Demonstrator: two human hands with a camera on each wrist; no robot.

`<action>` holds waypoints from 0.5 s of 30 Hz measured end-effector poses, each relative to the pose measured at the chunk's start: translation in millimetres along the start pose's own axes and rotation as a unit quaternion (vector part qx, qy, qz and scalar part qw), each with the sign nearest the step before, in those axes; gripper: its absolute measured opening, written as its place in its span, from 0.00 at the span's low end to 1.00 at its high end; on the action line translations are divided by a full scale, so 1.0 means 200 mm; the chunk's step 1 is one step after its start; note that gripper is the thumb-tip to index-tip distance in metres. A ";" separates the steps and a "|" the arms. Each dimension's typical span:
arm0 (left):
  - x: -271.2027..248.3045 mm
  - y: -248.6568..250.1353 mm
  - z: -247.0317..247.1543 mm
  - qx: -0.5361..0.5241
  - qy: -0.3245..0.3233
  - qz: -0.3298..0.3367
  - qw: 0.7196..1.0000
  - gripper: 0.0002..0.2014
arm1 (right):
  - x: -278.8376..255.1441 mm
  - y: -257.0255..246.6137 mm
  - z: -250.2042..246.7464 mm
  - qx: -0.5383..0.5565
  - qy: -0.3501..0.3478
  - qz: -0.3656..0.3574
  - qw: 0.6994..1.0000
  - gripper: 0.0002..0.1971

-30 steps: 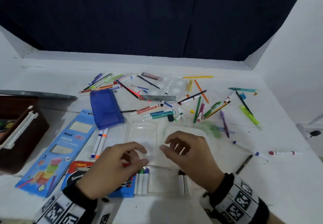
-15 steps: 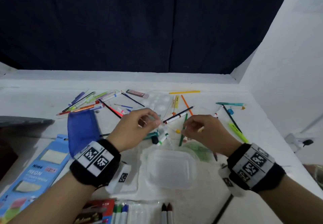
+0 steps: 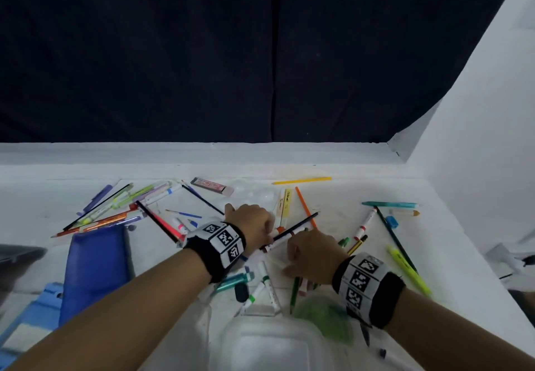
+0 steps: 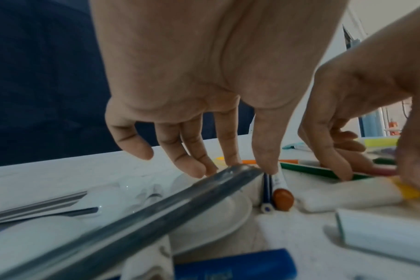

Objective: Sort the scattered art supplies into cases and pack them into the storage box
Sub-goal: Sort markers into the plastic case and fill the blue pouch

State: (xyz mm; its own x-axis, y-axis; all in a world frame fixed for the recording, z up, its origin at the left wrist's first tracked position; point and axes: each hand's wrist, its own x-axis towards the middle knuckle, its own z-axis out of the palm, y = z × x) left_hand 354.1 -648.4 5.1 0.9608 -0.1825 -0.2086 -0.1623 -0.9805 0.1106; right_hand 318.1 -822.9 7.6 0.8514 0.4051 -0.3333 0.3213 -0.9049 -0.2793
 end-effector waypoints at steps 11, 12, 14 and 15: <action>0.03 0.03 -0.02 0.029 -0.015 0.027 0.999 0.12 | -0.03 0.02 -0.08 0.061 0.079 -0.064 0.993 0.04; 0.01 0.03 -0.03 0.012 0.001 0.029 1.000 0.11 | -0.05 0.02 -0.10 0.079 0.095 -0.072 0.990 0.03; -0.03 0.02 -0.07 -0.044 0.024 0.032 0.998 0.13 | -0.09 0.03 -0.13 0.117 0.126 -0.083 0.982 0.04; -0.06 0.01 -0.10 -0.078 0.036 0.036 0.996 0.13 | -0.12 0.03 -0.15 0.133 0.141 -0.086 0.977 0.05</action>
State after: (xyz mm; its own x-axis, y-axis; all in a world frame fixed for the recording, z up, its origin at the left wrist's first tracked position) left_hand 345.8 -646.3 26.8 0.9626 -0.2405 -0.1247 -0.1997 -0.9409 0.2737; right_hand 312.5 -842.2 40.7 0.8868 0.4620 -0.0094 0.3822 -0.7449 -0.5469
